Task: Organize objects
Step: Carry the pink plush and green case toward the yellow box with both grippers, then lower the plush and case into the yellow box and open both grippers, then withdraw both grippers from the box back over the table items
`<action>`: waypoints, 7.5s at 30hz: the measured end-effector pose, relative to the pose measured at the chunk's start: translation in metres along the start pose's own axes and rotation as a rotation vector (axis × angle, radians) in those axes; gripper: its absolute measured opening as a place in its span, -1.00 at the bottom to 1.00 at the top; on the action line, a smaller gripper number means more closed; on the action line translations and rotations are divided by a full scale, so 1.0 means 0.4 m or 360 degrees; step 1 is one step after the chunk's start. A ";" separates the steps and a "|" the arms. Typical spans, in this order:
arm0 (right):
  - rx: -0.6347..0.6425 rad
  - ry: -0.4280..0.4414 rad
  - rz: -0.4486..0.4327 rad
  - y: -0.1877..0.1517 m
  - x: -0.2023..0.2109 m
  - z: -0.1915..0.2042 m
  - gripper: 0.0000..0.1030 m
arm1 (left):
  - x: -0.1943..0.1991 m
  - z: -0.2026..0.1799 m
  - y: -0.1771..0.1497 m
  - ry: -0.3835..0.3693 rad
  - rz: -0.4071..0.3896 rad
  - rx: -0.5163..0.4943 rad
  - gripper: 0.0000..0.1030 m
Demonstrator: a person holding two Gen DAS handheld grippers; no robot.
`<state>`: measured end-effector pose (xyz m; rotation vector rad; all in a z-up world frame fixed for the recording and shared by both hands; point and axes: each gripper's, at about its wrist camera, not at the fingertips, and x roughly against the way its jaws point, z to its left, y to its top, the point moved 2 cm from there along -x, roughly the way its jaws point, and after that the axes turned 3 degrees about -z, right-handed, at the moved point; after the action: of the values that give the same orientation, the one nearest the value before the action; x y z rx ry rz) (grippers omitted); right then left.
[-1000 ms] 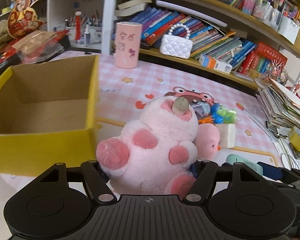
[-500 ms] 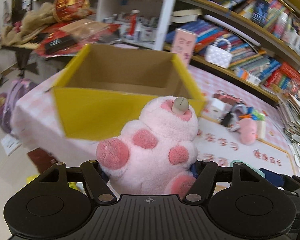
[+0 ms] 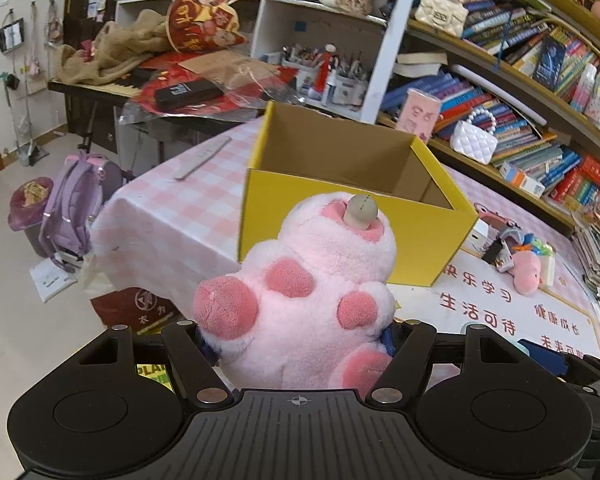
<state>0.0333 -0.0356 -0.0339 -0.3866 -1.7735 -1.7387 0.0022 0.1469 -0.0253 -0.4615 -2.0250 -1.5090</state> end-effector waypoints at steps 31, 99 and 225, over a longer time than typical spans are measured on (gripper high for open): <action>0.0028 -0.0025 -0.0056 -0.008 0.071 0.060 0.30 | 0.057 0.040 0.002 -0.0098 -0.0091 -0.0017 0.34; 0.0662 0.0266 0.0095 0.391 -0.489 0.073 0.31 | -0.367 -0.083 0.306 0.0127 -0.0065 -0.0132 0.38; -0.0363 -0.0624 0.0197 -0.044 0.011 -0.491 0.96 | -0.179 -0.518 -0.077 -0.0334 0.0234 -0.0677 0.98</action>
<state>0.0628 -0.2292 -0.0564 -0.9709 -1.7653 -1.8739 0.0889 -0.0552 -0.0511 -0.9508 -1.7644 -1.8647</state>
